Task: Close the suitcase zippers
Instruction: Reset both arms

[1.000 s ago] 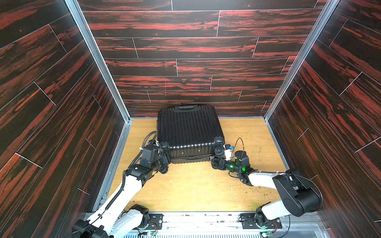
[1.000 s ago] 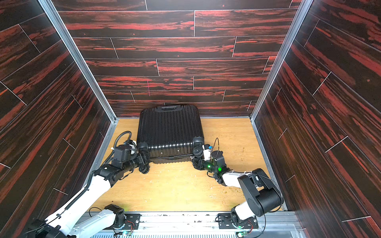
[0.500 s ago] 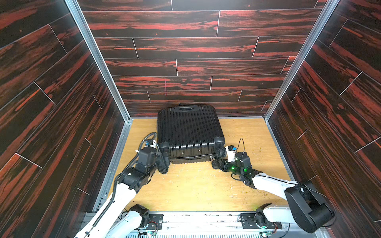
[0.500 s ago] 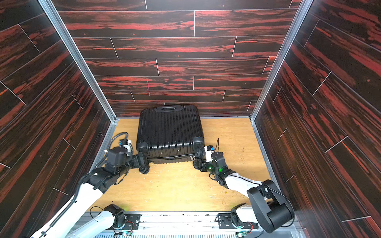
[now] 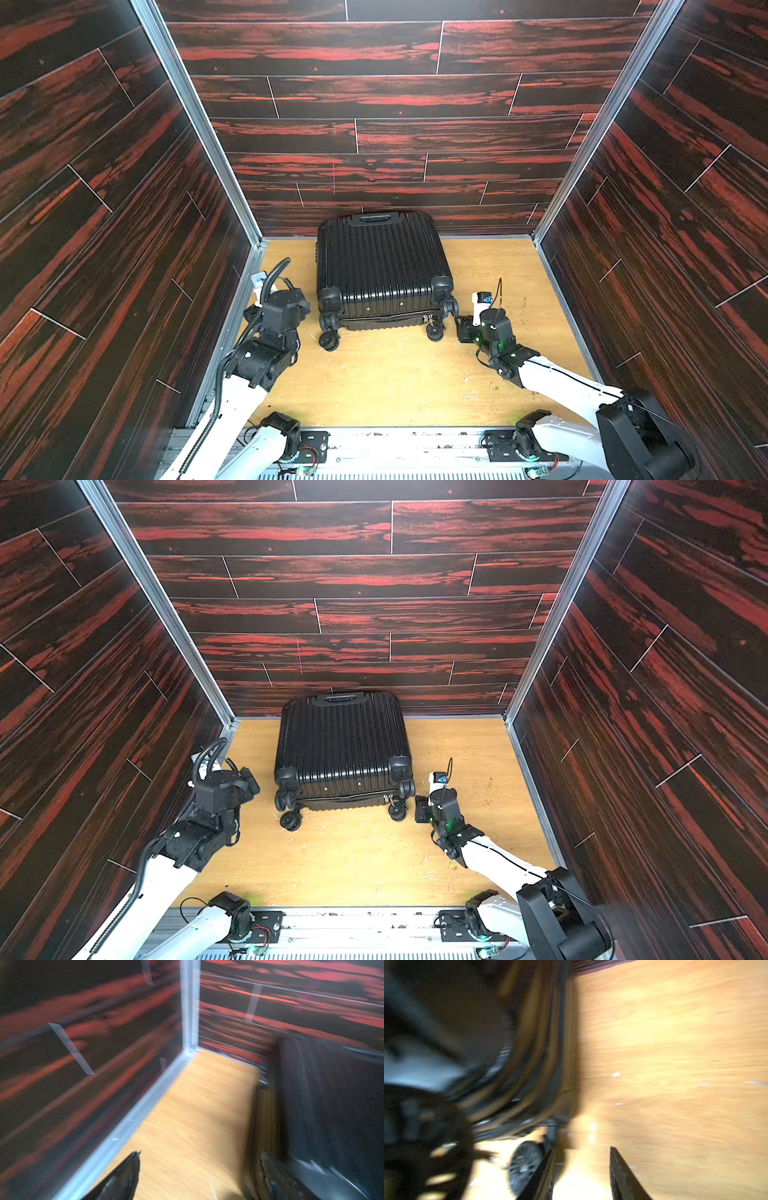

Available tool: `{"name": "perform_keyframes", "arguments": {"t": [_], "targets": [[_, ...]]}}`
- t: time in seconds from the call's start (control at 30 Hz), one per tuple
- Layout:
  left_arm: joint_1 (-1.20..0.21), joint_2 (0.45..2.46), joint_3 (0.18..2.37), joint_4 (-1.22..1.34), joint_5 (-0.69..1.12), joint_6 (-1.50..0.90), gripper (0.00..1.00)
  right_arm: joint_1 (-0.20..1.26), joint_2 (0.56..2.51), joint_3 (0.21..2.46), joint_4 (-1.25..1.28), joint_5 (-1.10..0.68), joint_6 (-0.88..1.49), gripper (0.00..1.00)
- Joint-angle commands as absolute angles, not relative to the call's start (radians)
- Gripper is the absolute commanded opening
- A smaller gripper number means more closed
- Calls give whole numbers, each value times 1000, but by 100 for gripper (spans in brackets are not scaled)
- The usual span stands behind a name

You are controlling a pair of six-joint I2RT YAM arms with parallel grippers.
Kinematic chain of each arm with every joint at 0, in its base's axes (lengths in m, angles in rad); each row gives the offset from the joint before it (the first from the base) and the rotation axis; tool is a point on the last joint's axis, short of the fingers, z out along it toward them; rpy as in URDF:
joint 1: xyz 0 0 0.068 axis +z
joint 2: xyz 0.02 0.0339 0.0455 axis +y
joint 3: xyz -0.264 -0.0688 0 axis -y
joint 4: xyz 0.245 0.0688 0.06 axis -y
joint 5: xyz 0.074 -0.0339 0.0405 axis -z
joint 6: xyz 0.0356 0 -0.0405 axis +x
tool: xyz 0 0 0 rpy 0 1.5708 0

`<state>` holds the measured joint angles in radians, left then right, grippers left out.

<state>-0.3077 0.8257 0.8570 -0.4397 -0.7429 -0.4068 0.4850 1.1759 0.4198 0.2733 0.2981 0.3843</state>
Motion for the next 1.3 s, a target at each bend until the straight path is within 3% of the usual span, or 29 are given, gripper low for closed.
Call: {"name": "perform_keyframes", "arguments": {"t": [0.0,0.33,0.5,0.77,1.03,1.13,1.27], "targets": [[-281,838,826,-355,-912,-392,91,463,1134,437,230,437,329,45],[-144,942,609,-47,-894,-359,91,198,1129,493,271,364,232,47],[-75,1041,463,237,-746,-268,91,75,1177,459,396,292,193,47],[-12,1285,379,579,-539,-188,92,31,1306,347,758,272,48,49],[53,1318,429,533,-284,-151,94,-2,1407,232,1144,179,-2,52],[80,1321,395,628,-225,-141,94,-39,1483,211,1266,138,34,52],[126,1350,401,665,-130,-143,94,-68,1509,214,1280,106,58,52]]}}
